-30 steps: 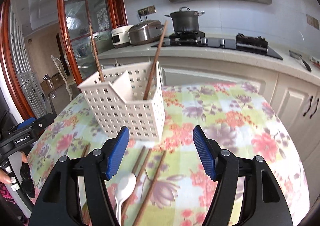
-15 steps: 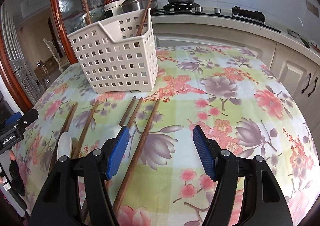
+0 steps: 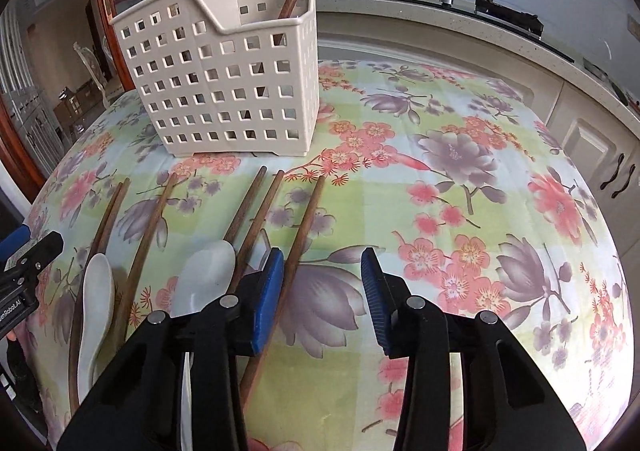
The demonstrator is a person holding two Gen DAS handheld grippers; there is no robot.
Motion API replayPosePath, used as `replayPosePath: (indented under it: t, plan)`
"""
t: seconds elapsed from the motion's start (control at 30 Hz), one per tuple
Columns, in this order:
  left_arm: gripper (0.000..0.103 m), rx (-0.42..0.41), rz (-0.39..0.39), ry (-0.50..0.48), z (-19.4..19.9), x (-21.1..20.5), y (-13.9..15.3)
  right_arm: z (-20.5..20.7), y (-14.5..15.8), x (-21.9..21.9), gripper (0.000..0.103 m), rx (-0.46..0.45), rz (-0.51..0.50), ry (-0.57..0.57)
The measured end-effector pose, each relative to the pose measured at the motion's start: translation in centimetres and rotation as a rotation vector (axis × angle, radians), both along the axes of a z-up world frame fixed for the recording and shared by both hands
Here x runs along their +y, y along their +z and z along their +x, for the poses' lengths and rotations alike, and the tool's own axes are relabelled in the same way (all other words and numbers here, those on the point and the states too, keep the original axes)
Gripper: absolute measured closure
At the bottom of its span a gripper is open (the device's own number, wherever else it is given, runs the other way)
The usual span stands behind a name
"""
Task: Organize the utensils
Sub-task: 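Withdraw the left tool from the caddy back over the utensil row, then close the left tool on another brown chopstick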
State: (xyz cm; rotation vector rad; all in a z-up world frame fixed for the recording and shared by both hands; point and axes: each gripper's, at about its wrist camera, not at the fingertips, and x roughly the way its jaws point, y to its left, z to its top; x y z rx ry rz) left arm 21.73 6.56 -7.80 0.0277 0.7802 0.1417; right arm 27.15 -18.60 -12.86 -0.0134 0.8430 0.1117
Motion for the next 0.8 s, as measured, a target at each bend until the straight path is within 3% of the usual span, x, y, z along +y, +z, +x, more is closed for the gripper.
replayPosePath:
  t: [0.07, 0.23, 0.5, 0.8]
  plan:
    - [0.021, 0.011, -0.002, -0.003, 0.1, 0.0, -0.2, 0.3, -0.3, 0.6, 0.067, 0.013, -0.027, 0.009]
    - [0.025, 0.036, -0.007, -0.015, 0.5, -0.3, -0.7, 0.3, -0.3, 1.0, 0.090, 0.007, -0.064, 0.025]
    - [0.036, 0.070, -0.031, -0.041, 1.6, -1.6, -1.3, -0.1, -0.3, -0.2, 0.092, 0.012, -0.022, 0.021]
    - [0.040, 0.110, -0.044, -0.051, 3.3, -2.1, -1.9, -0.2, -0.3, -0.8, 0.092, 0.016, 0.018, 0.020]
